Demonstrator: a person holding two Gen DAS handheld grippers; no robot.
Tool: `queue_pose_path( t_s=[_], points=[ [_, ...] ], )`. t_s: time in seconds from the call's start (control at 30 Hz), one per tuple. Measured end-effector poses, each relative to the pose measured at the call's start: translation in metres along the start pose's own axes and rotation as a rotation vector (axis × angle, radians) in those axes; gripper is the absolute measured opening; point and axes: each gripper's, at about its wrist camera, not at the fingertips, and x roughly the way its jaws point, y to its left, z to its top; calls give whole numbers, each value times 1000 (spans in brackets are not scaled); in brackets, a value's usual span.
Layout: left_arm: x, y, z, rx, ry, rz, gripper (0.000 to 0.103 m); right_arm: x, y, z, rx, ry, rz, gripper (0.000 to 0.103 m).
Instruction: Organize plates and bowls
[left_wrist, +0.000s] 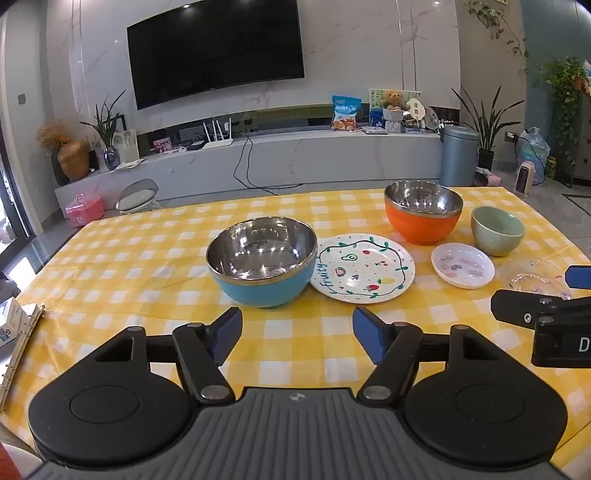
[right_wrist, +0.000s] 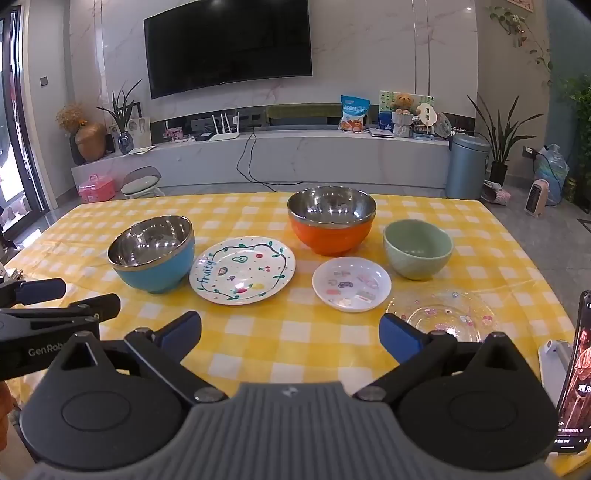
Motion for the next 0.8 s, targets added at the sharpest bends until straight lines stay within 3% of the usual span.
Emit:
queue_pose_path(
  t_s=[0.8],
  points=[
    [1, 1, -3, 1, 10, 7, 77, 0, 2, -1, -7, 6, -3, 100]
  ],
)
